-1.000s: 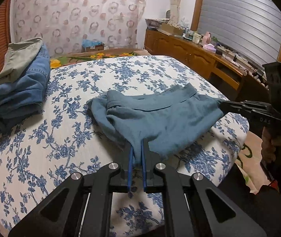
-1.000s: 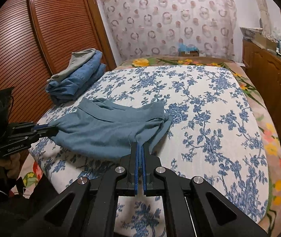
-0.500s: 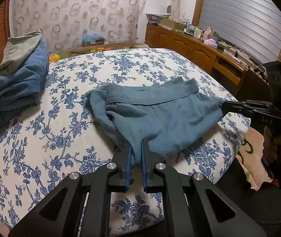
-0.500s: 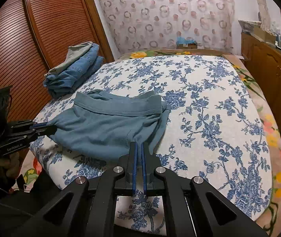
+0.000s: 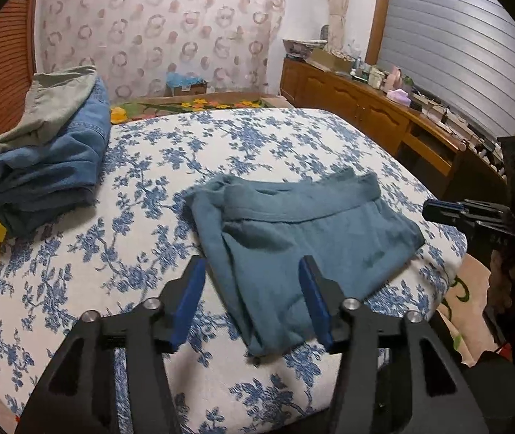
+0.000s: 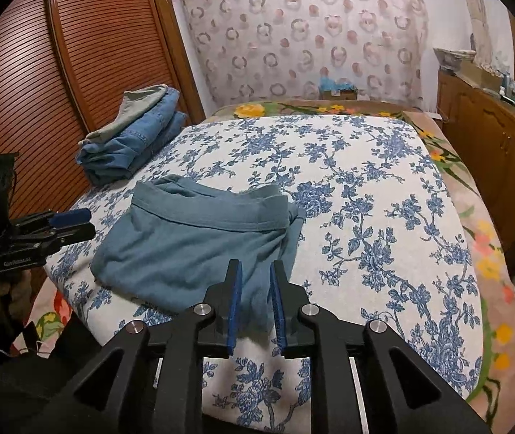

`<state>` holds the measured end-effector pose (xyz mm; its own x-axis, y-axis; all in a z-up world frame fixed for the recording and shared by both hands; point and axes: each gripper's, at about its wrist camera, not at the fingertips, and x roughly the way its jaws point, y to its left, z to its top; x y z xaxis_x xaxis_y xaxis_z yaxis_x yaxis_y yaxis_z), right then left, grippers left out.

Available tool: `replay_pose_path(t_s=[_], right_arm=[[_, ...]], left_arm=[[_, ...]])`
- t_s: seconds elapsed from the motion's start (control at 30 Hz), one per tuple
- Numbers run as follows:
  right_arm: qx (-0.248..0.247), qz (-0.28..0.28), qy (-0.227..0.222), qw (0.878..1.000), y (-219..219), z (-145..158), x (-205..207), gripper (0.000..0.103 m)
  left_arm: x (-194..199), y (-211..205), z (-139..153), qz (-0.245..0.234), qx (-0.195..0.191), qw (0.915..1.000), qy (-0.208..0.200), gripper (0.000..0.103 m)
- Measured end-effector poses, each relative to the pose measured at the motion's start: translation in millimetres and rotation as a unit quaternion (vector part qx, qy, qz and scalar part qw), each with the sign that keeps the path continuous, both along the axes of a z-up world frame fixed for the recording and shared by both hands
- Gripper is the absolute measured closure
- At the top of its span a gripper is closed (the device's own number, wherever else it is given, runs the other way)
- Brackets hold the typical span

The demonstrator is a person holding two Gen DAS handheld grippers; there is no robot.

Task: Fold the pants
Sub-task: 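Open the right tool to release the shorts, then grasp the folded teal shorts with the left tool while the right tool pinches them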

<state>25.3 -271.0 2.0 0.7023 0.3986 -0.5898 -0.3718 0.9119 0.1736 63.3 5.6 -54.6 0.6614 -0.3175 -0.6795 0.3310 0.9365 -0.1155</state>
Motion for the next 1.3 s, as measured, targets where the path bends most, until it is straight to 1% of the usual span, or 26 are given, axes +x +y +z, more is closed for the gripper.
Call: replay_pose_path(t_s=[0.07, 0.1, 0.27, 0.37, 0.43, 0.7, 0.97, 1.07, 1.3], right_arm=[[-0.001, 0.001, -0.003, 1.0, 0.9, 0.3, 2.0, 0.081], [-0.001, 0.001, -0.004, 1.0, 1.3, 0.3, 3.6, 0.08], [-0.006, 0.009, -0.006, 1.0, 6.1, -1.4, 16.0, 0.07], [-0.016, 0.013, 0.002, 1.0, 12.5, -6.2, 29.2, 0.064], [-0.024, 0.013, 0.007, 1.0, 16.1, -9.8, 37.9, 0.063], [-0.035, -0.001, 0.033, 0.999, 22.3, -23.9, 67.5, 0.062], [-0.04, -0.004, 0.056, 0.998, 25.2, -27.5, 86.2, 0.061], [-0.038, -0.004, 0.064, 0.997, 26.9, -29.9, 90.9, 0.061], [-0.036, -0.003, 0.068, 0.997, 32.6, -30.7, 100.8, 0.061]], left_arm=[[4.0, 0.1, -0.4, 0.0, 0.003, 1.0, 0.0, 0.029], [5.8, 0.2, -0.7, 0.0, 0.005, 1.0, -0.002, 0.027], [21.8, -3.8, -4.6, 0.001, 0.011, 0.9999, -0.002, 0.026], [34.6, -6.9, -8.3, 0.0, 0.008, 0.9999, 0.008, 0.026], [44.5, -9.7, -11.2, -0.001, 0.011, 0.9999, 0.012, 0.026], [70.2, -14.0, -22.2, 0.005, 0.024, 0.9994, 0.026, 0.026], [86.0, -8.7, -33.5, 0.015, 0.03, 0.9985, 0.043, 0.026], [87.3, -7.6, -35.4, 0.013, 0.028, 0.9985, 0.045, 0.026], [89.9, -4.5, -42.1, 0.013, 0.013, 0.9984, 0.053, 0.025]])
